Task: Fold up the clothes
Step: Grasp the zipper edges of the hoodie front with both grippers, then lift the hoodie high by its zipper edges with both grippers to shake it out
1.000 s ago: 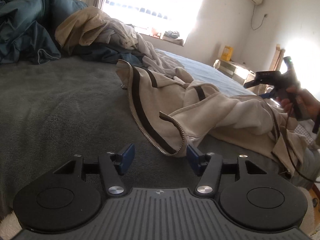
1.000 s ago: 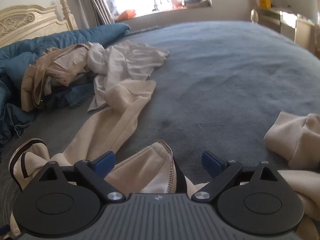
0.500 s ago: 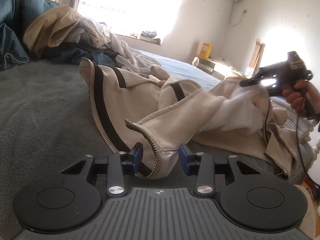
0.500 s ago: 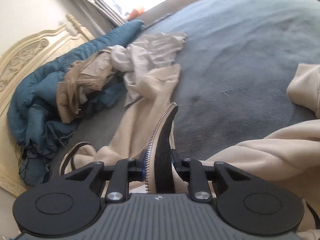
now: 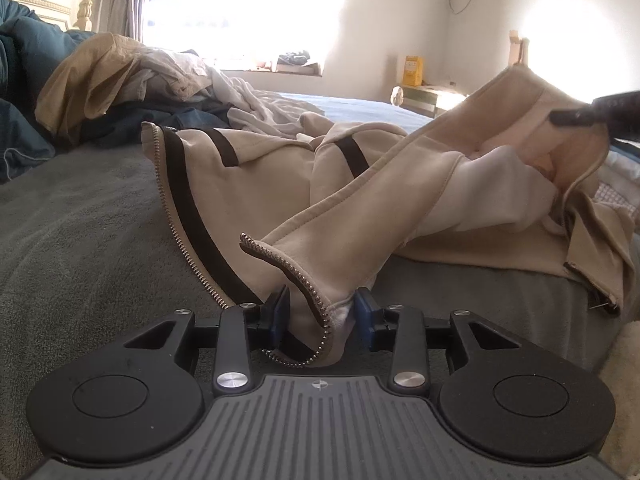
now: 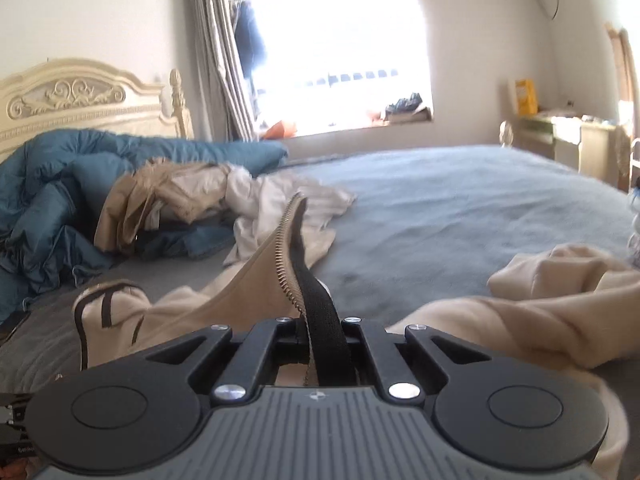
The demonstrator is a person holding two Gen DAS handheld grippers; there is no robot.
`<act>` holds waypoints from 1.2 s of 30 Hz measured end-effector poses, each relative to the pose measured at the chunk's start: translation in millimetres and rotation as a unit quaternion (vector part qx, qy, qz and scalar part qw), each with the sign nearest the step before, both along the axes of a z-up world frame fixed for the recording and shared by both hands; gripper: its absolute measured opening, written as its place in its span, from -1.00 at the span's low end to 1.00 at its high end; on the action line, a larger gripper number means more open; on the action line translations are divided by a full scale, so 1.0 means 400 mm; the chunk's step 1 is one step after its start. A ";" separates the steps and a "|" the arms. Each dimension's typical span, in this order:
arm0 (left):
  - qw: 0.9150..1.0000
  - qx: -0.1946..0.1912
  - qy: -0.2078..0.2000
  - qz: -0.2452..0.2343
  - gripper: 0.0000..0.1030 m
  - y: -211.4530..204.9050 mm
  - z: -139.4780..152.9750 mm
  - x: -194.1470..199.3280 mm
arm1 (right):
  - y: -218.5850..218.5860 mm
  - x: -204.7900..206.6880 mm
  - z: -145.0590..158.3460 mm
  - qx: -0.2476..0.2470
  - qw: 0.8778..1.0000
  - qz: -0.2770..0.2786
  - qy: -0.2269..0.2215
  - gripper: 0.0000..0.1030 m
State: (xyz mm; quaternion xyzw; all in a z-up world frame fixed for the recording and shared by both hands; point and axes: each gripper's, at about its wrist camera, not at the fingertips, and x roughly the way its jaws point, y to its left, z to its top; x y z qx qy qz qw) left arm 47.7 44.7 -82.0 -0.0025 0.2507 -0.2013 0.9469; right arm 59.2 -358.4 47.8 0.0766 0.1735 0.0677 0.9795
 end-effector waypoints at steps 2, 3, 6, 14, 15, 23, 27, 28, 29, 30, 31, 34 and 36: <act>1.000 0.005 -0.009 0.001 -0.29 -0.008 0.005 -0.004 | -0.030 -0.051 0.036 0.011 0.999 -0.020 -0.035 -0.95; 1.000 0.009 -0.012 0.000 -0.29 -0.015 0.005 -0.002 | -0.045 -0.078 0.049 0.015 0.998 -0.032 -0.051 -0.95; 0.999 0.023 -0.022 -0.004 -0.31 -0.035 0.003 0.003 | -0.090 -0.150 0.060 0.034 0.995 -0.064 -0.075 -0.98; 0.993 0.075 -0.090 0.027 -0.87 -0.095 0.017 0.001 | -0.129 -0.188 0.003 0.027 0.991 -0.109 -0.066 -0.98; 0.991 0.073 -0.107 0.039 -0.88 -0.095 0.034 -0.003 | -0.131 -0.180 0.008 0.020 0.991 -0.112 -0.071 -0.98; 0.951 -0.013 -0.289 0.106 -0.88 -0.039 0.385 0.006 | -0.105 -0.150 0.206 0.000 0.977 -0.095 -0.189 -0.98; 0.932 -0.091 -0.334 0.111 -0.88 0.013 0.557 -0.020 | -0.081 -0.209 0.335 -0.011 0.958 -0.083 -0.273 -0.98; 0.924 -0.100 -0.352 0.113 -0.88 0.020 0.593 -0.039 | -0.075 -0.229 0.363 -0.014 0.952 -0.080 -0.294 -0.98; 0.916 -0.106 -0.370 0.114 -0.88 0.025 0.627 -0.060 | -0.071 -0.251 0.387 -0.017 0.947 -0.079 -0.312 -0.98; 0.907 -0.110 -0.390 0.115 -0.88 0.029 0.659 -0.084 | -0.067 -0.273 0.409 -0.019 0.941 -0.078 -0.329 -0.98; 0.898 -0.111 -0.409 0.114 -0.88 0.030 0.690 -0.107 | -0.064 -0.292 0.429 -0.021 0.936 -0.079 -0.343 -0.98; 0.879 -0.110 -0.450 0.111 -0.88 0.025 0.775 -0.167 | -0.068 -0.344 0.480 -0.016 0.923 -0.080 -0.377 -0.98; 0.869 -0.108 -0.469 0.112 -0.88 0.019 0.825 -0.199 | -0.073 -0.371 0.503 -0.012 0.915 -0.079 -0.396 -0.98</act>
